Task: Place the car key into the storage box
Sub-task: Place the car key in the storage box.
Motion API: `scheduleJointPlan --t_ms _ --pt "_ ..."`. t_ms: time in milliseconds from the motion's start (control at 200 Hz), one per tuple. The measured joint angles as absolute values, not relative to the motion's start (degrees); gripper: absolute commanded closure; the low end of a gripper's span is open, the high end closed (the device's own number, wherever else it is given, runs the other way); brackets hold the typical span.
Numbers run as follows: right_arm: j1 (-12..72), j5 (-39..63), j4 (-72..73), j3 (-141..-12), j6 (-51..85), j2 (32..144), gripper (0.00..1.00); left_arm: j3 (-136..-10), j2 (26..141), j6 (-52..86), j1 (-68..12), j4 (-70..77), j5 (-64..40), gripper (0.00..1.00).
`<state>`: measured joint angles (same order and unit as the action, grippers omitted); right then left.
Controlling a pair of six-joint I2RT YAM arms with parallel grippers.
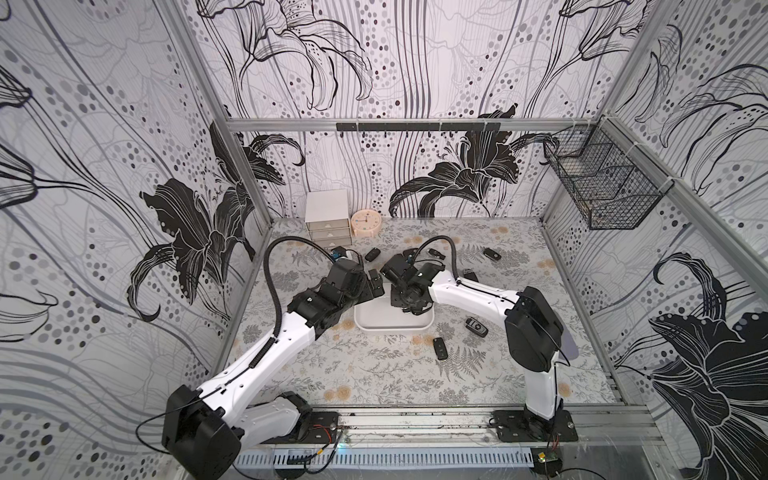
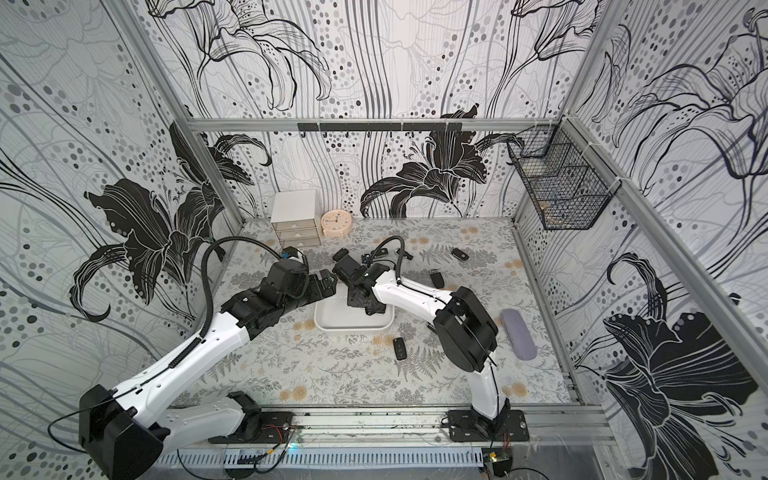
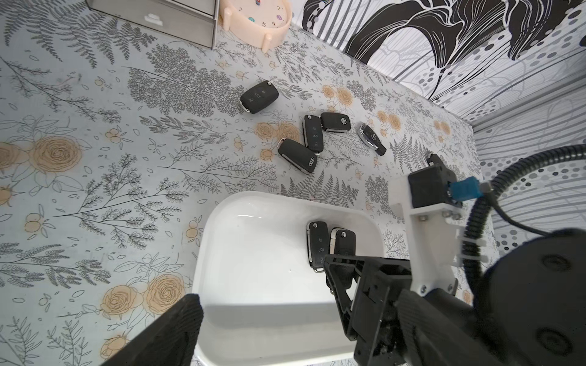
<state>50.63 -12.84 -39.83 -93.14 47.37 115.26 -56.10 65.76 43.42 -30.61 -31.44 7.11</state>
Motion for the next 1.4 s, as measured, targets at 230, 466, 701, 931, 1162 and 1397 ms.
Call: scheduleJointPlan --t_ms 230,466,701,931,1162,1397 --pt "50.9 -12.5 -39.9 -97.6 47.6 119.9 0.66 -55.2 61.9 42.9 -29.6 -34.1 8.4 0.01" --pt "50.9 -11.6 -39.9 -100.7 47.6 124.0 0.66 -55.1 60.7 42.7 -28.3 -35.4 9.0 0.01" --pt "50.9 -10.7 -40.6 -100.7 48.4 126.6 0.66 -54.7 60.7 42.4 -27.7 -36.1 8.9 0.01" --pt "50.9 -10.1 -41.6 -100.7 50.0 128.0 0.64 -54.7 60.8 41.8 -27.3 -36.4 8.8 0.01" --pt "50.9 -10.2 -42.3 -101.2 50.8 128.1 0.5 -54.7 60.9 41.6 -26.9 -36.6 8.7 0.01" --pt "50.9 -10.4 -42.7 -103.1 51.2 128.1 0.42 -54.7 60.9 41.6 -26.9 -36.8 8.5 0.01"
